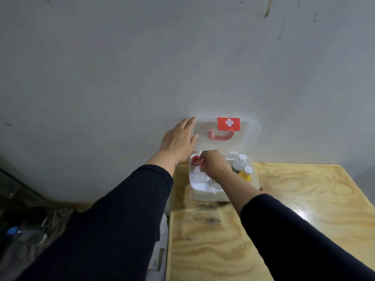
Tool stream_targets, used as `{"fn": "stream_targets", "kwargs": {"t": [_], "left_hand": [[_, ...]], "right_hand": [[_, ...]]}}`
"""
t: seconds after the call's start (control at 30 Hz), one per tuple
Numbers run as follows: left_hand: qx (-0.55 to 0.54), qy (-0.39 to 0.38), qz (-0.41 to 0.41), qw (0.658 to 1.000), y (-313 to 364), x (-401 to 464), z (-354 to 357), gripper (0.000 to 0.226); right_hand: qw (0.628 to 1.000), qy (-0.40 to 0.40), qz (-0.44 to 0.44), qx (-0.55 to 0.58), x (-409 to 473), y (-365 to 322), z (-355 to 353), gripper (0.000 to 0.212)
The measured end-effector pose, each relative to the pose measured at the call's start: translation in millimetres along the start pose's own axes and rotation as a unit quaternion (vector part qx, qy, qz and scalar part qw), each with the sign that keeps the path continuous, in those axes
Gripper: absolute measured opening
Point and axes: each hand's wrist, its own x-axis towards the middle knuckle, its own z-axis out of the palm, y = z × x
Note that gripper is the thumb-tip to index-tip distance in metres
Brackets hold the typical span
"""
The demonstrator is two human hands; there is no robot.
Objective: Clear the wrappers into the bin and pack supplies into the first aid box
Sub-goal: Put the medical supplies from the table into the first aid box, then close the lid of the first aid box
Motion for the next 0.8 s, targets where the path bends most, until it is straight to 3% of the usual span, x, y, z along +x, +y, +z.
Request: {"fn": "stream_targets", "kwargs": {"t": [0.2,0.3,0.47,0.57,0.7,0.8], "left_hand": [[-0.011,0.001,0.008,1.0,4,7,-1,0.052],[-0.018,-0.005,0.003,1.0,5,7,-1,0.053],[-0.013,0.0,0.001,1.0,12,7,-1,0.053],[-0.002,-0.002,0.022,1.0,17,7,-2,0.055],[0.018,-0.01,0.024,0.999,21,7,-3,0.058],[0.031,-0.021,0.02,0.999,22,5,-4,0.058]], "right_hand": [[1.0,-0.015,-0.014,0.0,0,5,-1,0.03],[0.999,0.019,-0.015,0.036,-8,10,-10,0.039],[0.973,0.225,-0.05,0.014,-29,31,-43,0.025],[0.94,0.334,-0.055,-0.033,-32,45,-65,0.032],[0.954,0.288,-0.045,-0.066,-21,52,-88,0.06],[0.968,0.233,-0.032,-0.082,-11,55,-92,0.059]]}}
